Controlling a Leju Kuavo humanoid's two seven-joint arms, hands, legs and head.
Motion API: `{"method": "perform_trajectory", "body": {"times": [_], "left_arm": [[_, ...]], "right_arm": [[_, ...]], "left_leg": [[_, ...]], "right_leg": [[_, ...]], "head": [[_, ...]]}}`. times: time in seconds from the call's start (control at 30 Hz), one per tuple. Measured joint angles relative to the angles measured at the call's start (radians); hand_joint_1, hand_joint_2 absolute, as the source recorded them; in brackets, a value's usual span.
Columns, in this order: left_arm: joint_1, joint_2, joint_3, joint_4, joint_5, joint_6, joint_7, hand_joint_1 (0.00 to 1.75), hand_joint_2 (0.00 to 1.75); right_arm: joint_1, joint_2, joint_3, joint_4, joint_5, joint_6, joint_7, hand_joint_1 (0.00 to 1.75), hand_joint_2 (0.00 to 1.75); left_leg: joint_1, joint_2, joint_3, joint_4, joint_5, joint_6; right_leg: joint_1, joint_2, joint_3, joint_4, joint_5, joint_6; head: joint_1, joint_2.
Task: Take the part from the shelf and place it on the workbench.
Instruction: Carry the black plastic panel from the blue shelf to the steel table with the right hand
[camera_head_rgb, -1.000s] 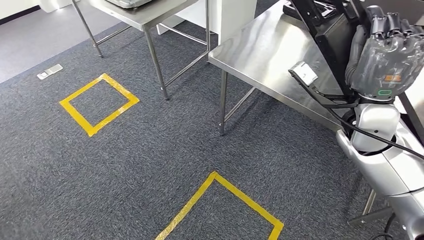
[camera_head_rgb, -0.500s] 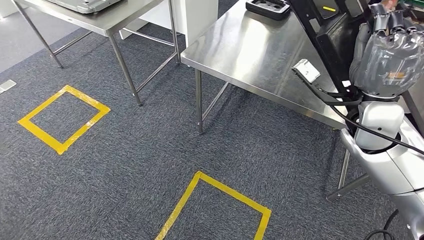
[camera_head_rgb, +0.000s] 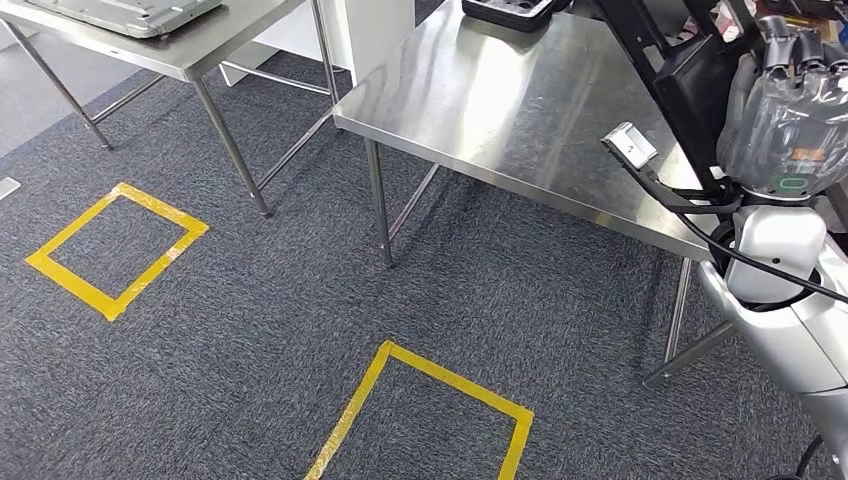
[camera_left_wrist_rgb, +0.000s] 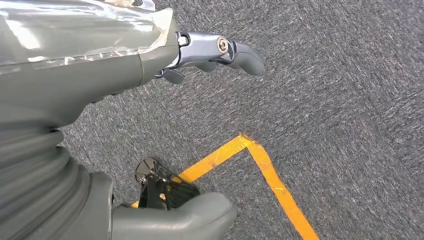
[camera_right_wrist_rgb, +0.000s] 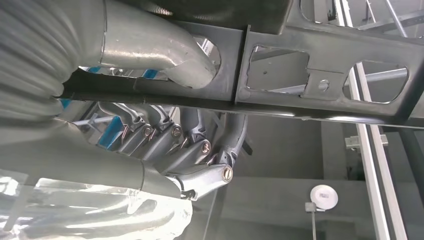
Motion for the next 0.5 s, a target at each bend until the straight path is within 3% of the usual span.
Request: {"method": "perform_trajectory", "body": {"times": [0.2, 0.27, 0.37, 0.43, 0.5], "left_arm": [[0.002, 0.007, -0.012, 0.002, -0.008, -0.035, 0.001, 0.00, 1.75], [0.002, 0.013, -0.012, 0.003, -0.008, -0.050, 0.002, 0.00, 1.75], [0.002, 0.019, -0.015, 0.006, -0.007, -0.067, 0.003, 0.00, 1.75], [0.002, 0.021, -0.019, 0.008, -0.005, -0.074, 0.003, 0.00, 1.75], [0.002, 0.023, -0.020, 0.010, -0.003, -0.080, 0.003, 0.00, 1.75]], "right_arm": [[0.017, -0.001, -0.009, 0.000, 0.000, -0.006, 0.000, 1.75, 1.75], [0.020, 0.000, -0.011, 0.000, 0.000, -0.011, 0.000, 1.75, 1.75], [0.021, 0.000, -0.016, 0.000, 0.000, -0.018, 0.000, 1.75, 1.75], [0.021, -0.001, -0.018, 0.000, 0.000, -0.022, 0.000, 1.75, 1.75], [0.024, -0.001, -0.016, 0.000, 0.000, -0.025, 0.000, 1.75, 1.75]], "left_leg": [[0.000, 0.000, -0.002, -0.003, 0.001, -0.022], [-0.001, 0.000, -0.005, -0.001, -0.002, -0.016], [0.006, 0.003, 0.021, -0.040, 0.014, -0.008], [0.014, 0.007, 0.038, -0.065, 0.025, -0.008], [0.016, 0.008, 0.042, -0.068, 0.025, -0.009]], "right_leg": [[0.001, 0.000, -0.004, -0.001, 0.002, -0.005], [-0.005, -0.001, -0.001, -0.006, 0.005, -0.004], [0.003, -0.005, -0.007, 0.003, -0.001, -0.002], [0.004, -0.004, -0.053, 0.093, -0.036, -0.006], [0.001, 0.001, -0.123, 0.220, -0.076, -0.004]], "head": [[0.000, 0.000], [-0.001, 0.000], [-0.001, 0.000], [0.001, 0.000], [0.001, 0.000]]}}
